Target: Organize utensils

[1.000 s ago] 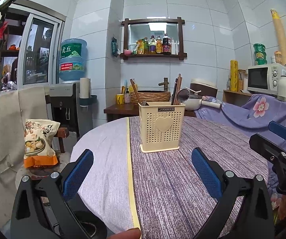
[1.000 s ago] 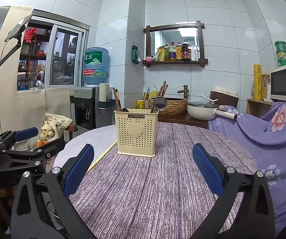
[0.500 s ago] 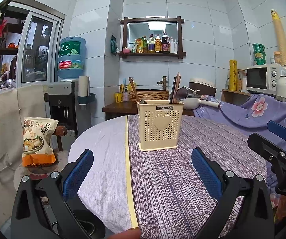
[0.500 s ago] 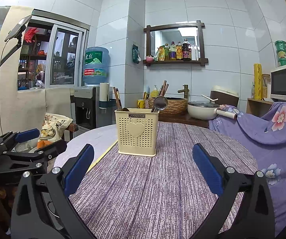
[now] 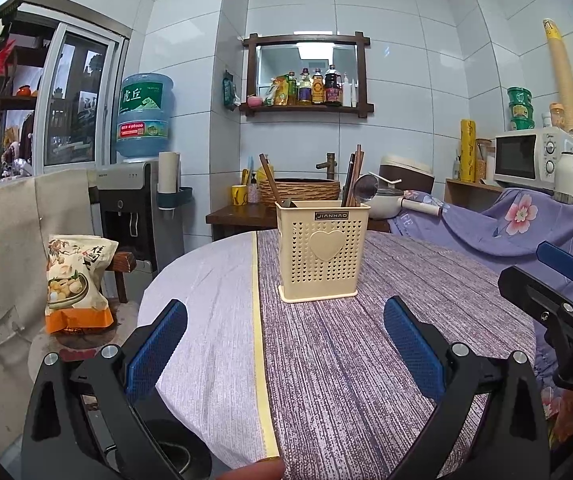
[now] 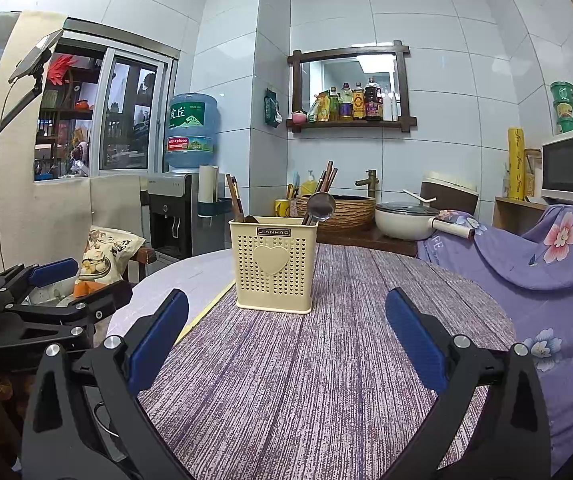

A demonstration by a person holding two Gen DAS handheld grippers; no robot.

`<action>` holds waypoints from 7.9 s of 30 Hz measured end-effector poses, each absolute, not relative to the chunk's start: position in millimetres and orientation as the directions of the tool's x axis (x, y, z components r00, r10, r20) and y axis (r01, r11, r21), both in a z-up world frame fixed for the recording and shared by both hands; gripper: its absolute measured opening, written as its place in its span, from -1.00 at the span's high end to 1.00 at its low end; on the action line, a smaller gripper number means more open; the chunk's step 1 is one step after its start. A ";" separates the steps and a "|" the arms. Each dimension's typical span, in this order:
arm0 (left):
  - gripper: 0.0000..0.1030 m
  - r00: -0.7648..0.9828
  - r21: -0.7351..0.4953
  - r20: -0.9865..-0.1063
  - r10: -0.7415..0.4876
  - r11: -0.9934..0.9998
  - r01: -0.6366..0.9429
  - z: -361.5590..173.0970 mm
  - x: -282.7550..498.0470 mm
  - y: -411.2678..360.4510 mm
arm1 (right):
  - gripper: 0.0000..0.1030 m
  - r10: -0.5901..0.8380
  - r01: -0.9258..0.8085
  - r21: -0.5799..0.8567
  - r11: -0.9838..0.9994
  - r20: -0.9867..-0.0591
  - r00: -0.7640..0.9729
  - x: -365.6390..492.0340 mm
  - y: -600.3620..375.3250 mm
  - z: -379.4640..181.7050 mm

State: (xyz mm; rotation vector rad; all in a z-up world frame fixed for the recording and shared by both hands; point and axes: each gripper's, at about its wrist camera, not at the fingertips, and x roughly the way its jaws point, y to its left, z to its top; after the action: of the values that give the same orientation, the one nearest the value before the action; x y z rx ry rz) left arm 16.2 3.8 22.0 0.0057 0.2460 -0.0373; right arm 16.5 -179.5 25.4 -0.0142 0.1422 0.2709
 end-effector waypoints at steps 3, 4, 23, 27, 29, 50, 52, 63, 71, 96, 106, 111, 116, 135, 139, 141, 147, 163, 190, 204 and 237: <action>-0.88 0.969 -0.002 -0.244 -0.038 0.999 0.038 22.1 16.2 3.9 | -0.89 0.266 -0.268 0.005 0.963 -0.144 0.953 16.8 -179.5 25.4; -0.88 0.969 -0.003 -0.245 -0.039 0.999 0.039 22.1 16.2 3.9 | -0.89 0.266 -0.268 0.005 0.963 -0.146 0.953 17.1 -179.7 25.2; -0.88 0.963 -0.027 -0.264 -0.057 0.998 0.052 23.0 17.5 9.6 | -0.89 0.266 -0.268 0.007 0.963 -0.152 0.952 18.2 -180.0 22.6; -0.88 0.962 -0.028 -0.268 -0.055 0.998 0.049 22.8 18.3 9.9 | -0.89 0.266 -0.268 0.006 0.963 -0.155 0.951 18.5 -179.3 21.9; -0.88 0.962 -0.029 -0.268 -0.056 0.998 0.050 22.7 18.5 10.1 | -0.89 0.266 -0.268 0.006 0.963 -0.155 0.952 18.5 -179.3 21.8; -0.88 0.961 -0.028 -0.272 -0.052 0.999 0.047 20.1 18.6 10.4 | -0.89 0.270 -0.273 0.003 0.962 -0.165 0.949 18.3 -175.3 19.6; -0.88 0.961 -0.028 -0.272 -0.053 0.999 0.047 20.0 18.4 10.5 | -0.89 0.269 -0.273 0.003 0.962 -0.165 0.949 18.3 -175.3 19.8; -0.88 0.961 -0.028 -0.272 -0.052 0.999 0.046 20.4 18.7 10.4 | -0.89 0.273 -0.277 0.005 0.961 -0.169 0.947 18.7 -175.3 19.5; -0.88 0.961 -0.028 -0.273 -0.052 0.999 0.046 20.4 18.7 10.3 | -0.89 0.276 -0.279 0.005 0.960 -0.171 0.946 19.2 -176.0 19.7; -0.88 0.957 -0.044 -0.287 -0.049 0.998 0.038 18.5 18.7 12.8 | -0.89 0.278 -0.282 0.002 0.960 -0.175 0.945 20.5 -177.3 19.3; -0.88 0.956 -0.041 -0.290 -0.048 0.998 0.038 18.7 18.7 12.4 | -0.89 0.280 -0.284 0.002 0.959 -0.182 0.943 24.1 -178.6 17.5; -0.88 0.956 -0.043 -0.291 -0.049 0.998 0.038 18.7 18.8 12.3 | -0.89 0.280 -0.285 -0.001 0.959 -0.184 0.942 23.4 -178.4 16.7; -0.88 0.956 -0.041 -0.291 -0.049 0.998 0.038 19.1 19.2 11.9 | -0.89 0.280 -0.285 -0.001 0.959 -0.185 0.942 23.7 -178.1 16.7; -0.88 0.956 -0.040 -0.290 -0.047 0.999 0.037 19.1 18.9 11.3 | -0.89 0.282 -0.287 -0.003 0.958 -0.188 0.941 24.0 -178.8 15.8; -0.88 0.954 -0.042 -0.294 -0.051 0.998 0.040 19.0 19.0 11.2 | -0.89 0.280 -0.286 -0.006 0.958 -0.187 0.942 23.3 -178.6 15.4; -0.88 0.955 -0.038 -0.293 -0.048 0.999 0.039 20.3 18.8 11.3 | -0.89 0.283 -0.289 -0.003 0.957 -0.190 0.940 24.3 -179.7 14.5; -0.88 0.954 -0.043 -0.294 -0.047 0.998 0.036 22.3 19.1 12.4 | -0.89 0.285 -0.291 -0.006 0.957 -0.192 0.939 26.1 -181.7 16.2; -0.88 0.954 -0.046 -0.294 -0.058 0.998 0.047 22.1 21.8 14.5 | -0.89 0.290 -0.297 -0.006 0.955 -0.196 0.937 27.6 -183.7 19.1; -0.88 0.954 -0.047 -0.297 -0.047 0.998 0.035 23.6 22.3 16.9 | -0.89 0.291 -0.298 -0.006 0.954 -0.200 0.936 27.6 -183.7 19.3; -0.88 0.955 -0.042 -0.295 -0.035 0.999 0.023 21.8 22.3 18.2 | -0.89 0.292 -0.299 -0.007 0.954 -0.202 0.935 28.0 -183.6 19.3; -0.88 0.955 -0.033 -0.296 -0.033 0.999 0.024 20.9 21.8 16.9 | -0.89 0.290 -0.299 -0.011 0.954 -0.212 0.933 31.1 -184.0 16.4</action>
State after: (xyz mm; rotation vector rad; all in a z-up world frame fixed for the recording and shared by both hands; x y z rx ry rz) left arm 21.8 16.9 20.9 -0.0294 0.3009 -0.0291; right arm 31.1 -184.0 16.4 -0.0429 0.2100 0.3018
